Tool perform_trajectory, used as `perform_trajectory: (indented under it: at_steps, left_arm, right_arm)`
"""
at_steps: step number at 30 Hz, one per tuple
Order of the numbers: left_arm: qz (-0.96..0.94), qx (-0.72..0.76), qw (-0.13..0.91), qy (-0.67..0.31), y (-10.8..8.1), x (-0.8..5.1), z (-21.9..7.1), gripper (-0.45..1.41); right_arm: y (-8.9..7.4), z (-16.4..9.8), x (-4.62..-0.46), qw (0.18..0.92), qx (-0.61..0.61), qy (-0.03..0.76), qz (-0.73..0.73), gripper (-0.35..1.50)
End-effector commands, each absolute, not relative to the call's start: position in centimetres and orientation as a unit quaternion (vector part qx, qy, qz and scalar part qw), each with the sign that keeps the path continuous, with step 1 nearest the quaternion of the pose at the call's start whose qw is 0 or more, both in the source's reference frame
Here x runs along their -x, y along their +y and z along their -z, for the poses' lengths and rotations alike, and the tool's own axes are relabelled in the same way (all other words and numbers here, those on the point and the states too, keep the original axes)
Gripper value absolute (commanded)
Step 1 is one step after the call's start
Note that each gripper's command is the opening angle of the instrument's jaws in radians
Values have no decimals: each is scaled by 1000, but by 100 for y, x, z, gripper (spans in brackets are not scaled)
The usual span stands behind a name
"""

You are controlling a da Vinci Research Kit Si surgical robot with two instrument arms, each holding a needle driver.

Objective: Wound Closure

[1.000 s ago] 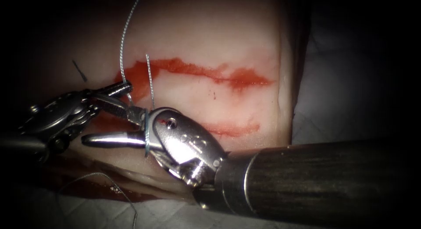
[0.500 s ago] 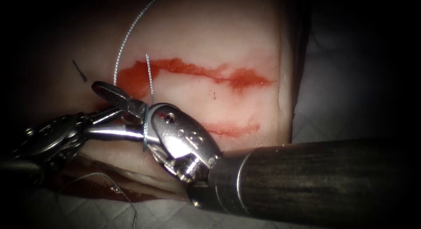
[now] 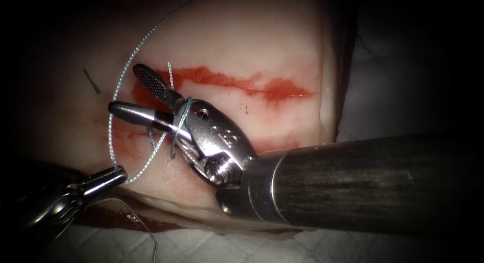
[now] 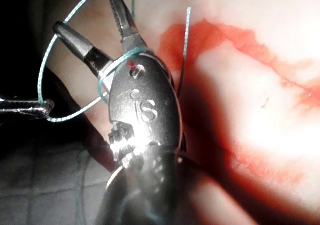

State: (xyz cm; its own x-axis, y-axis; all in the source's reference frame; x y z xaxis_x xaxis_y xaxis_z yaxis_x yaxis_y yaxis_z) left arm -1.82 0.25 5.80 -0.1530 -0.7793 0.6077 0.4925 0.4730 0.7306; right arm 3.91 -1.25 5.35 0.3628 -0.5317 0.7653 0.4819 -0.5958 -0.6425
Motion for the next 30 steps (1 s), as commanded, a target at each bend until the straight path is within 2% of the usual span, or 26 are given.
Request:
perform_trajectory:
  at_steps: [1,2,7,15,19,21,25,28,30]
  left_arm:
    - [499,-125,638,-574,23,188,-585,-45]
    - [502,-126,632,-577,24,194,-566,-45]
    - [495,-119,624,-593,33,199,-529,-45]
    - [482,-140,627,-596,68,226,-489,-45]
    - [478,-150,625,-598,98,237,-489,-45]
    - [469,-153,630,-600,124,243,-493,-45]
    - [457,-151,638,-601,167,247,-506,-45]
    - [456,-148,640,-600,184,248,-514,-45]
    - [457,-145,641,-599,199,250,-525,-45]
  right_arm:
    - [-124,-541,-399,446,694,18,565,78]
    - [-126,-544,-399,442,688,20,575,84]
    - [-131,-555,-401,439,680,19,587,88]
    - [-143,-564,-408,432,675,19,597,78]
    - [-148,-565,-412,415,683,34,600,81]
    - [-151,-567,-415,402,687,37,604,69]
    - [-156,-566,-418,381,693,34,612,25]
    - [-158,-564,-418,374,695,37,613,20]
    - [-160,-562,-419,365,698,43,615,9]
